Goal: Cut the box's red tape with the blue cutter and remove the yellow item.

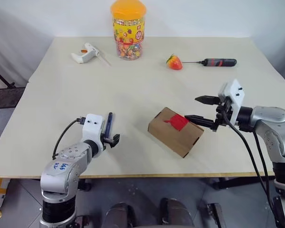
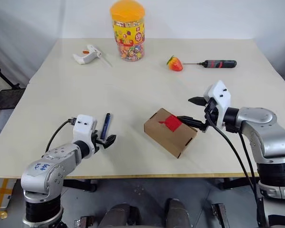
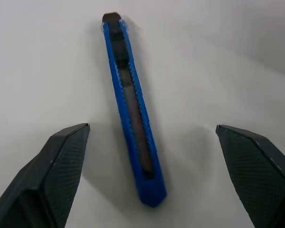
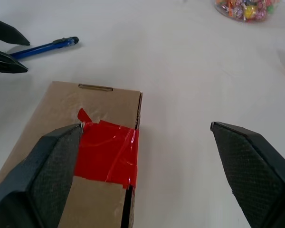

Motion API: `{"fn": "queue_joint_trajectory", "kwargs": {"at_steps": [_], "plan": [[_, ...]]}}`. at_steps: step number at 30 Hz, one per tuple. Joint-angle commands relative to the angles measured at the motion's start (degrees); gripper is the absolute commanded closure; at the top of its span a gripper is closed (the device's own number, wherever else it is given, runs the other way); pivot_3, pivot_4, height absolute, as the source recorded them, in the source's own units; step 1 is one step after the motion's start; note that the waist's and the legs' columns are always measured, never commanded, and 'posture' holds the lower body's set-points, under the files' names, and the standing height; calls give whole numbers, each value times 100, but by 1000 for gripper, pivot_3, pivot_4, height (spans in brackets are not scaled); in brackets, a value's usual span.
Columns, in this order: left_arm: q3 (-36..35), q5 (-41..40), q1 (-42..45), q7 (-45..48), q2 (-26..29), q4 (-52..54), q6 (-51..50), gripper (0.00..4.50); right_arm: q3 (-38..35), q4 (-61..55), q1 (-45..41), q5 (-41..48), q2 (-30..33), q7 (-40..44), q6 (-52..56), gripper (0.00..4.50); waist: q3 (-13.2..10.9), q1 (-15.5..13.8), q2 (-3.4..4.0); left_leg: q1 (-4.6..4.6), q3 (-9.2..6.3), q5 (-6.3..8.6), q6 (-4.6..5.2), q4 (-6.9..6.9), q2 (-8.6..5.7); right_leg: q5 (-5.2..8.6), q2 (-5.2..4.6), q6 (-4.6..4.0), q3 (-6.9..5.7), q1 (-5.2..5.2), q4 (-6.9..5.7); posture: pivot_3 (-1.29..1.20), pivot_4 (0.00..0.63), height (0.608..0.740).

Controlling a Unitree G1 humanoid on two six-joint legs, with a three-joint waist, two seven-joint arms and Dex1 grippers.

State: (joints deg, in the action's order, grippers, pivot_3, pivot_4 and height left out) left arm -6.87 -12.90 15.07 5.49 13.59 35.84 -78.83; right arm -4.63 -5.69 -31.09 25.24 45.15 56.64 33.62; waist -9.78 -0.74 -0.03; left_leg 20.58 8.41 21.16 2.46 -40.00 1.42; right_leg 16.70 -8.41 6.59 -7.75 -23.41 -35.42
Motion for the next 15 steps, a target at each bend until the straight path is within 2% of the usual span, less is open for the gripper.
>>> {"fn": "queue_joint_trajectory", "kwargs": {"at_steps": [1,5,8,12,15], "plan": [[74,105,-356,-140,-104,-402,-617,16,3,12,-151,-32,113,111,-133,0,4,-3,6,-8,0,0,-1,3,0,0,0,0,1,6,1,0,150,740],[-19,97,-459,-159,-169,-450,-527,1074,-2,-5,-166,-58,105,178,-108,0,11,0,18,-14,3,2,-3,5,2,0,-1,-1,13,9,3,0,150,740],[-31,134,-490,-187,-161,-481,-471,1074,0,-2,-187,-85,104,217,-104,0,22,8,36,-16,4,2,-4,8,2,1,0,-2,14,8,3,0,150,740],[-47,134,-532,-175,-171,-508,-450,1941,-17,-24,-193,-98,105,242,-88,0,35,13,58,-17,6,2,-4,8,2,1,0,-2,15,8,2,0,150,740],[-40,148,-523,-173,-172,-530,-436,1941,-15,-15,-207,-114,111,256,-85,0,41,12,67,-17,6,3,-4,8,1,1,-1,-2,15,8,2,0,150,740]]}}
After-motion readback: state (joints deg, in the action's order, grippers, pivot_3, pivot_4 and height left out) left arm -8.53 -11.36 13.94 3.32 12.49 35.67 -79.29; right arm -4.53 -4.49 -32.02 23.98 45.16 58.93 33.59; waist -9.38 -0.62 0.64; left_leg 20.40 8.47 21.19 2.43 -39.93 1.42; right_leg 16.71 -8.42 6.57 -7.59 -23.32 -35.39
